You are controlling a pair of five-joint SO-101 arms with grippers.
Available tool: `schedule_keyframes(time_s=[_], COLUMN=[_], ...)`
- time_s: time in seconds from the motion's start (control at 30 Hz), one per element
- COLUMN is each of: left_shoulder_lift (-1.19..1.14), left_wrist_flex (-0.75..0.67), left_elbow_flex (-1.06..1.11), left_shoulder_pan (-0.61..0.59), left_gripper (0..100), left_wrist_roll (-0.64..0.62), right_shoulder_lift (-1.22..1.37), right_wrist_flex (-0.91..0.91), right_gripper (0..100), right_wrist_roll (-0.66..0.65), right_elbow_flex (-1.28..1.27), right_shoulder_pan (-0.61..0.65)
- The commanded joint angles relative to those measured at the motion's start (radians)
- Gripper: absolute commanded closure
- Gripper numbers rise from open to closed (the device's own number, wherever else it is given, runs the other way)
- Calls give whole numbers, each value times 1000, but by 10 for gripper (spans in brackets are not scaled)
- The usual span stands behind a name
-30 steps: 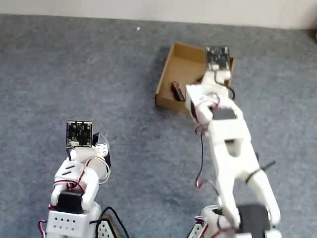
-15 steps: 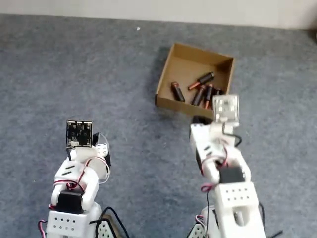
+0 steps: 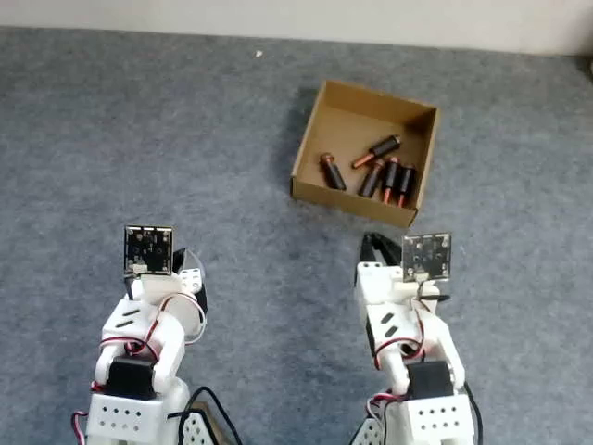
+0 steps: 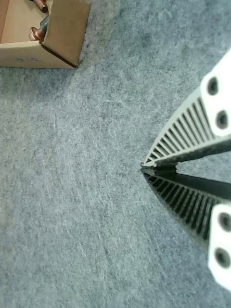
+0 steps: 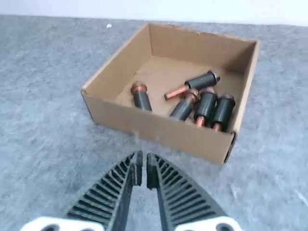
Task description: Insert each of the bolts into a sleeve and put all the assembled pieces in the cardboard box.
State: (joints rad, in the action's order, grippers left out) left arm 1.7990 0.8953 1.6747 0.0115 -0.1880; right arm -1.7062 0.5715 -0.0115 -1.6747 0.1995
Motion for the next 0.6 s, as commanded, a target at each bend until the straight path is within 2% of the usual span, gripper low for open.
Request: schedule_keyframes(time_s=[0.0,0.13,0.2,0.27,0.4,0.57], left_shoulder_lift=[-7,-7,-7,-7,1,7], left_wrist_flex=[3,9,61,161,454,446], left_elbow_flex=[22,22,22,22,22,21], left_shoulder_pan=[-1,-1,-1,-1,-2,-2], left_gripper=[994,994,994,994,994,994], left_wrist_roll=[-9,-9,-9,-9,-6,-6], right_shoulder_lift=[-107,-130,-119,-119,-119,-119], right_wrist_flex=[157,323,401,481,630,674], right_gripper=[995,995,995,995,995,995], right_wrist_roll=[31,132,146,146,146,146], right_elbow_flex=[-143,-136,-136,-136,-136,-136], right_shoulder_pan=[-10,-16,-16,-18,-18,-16])
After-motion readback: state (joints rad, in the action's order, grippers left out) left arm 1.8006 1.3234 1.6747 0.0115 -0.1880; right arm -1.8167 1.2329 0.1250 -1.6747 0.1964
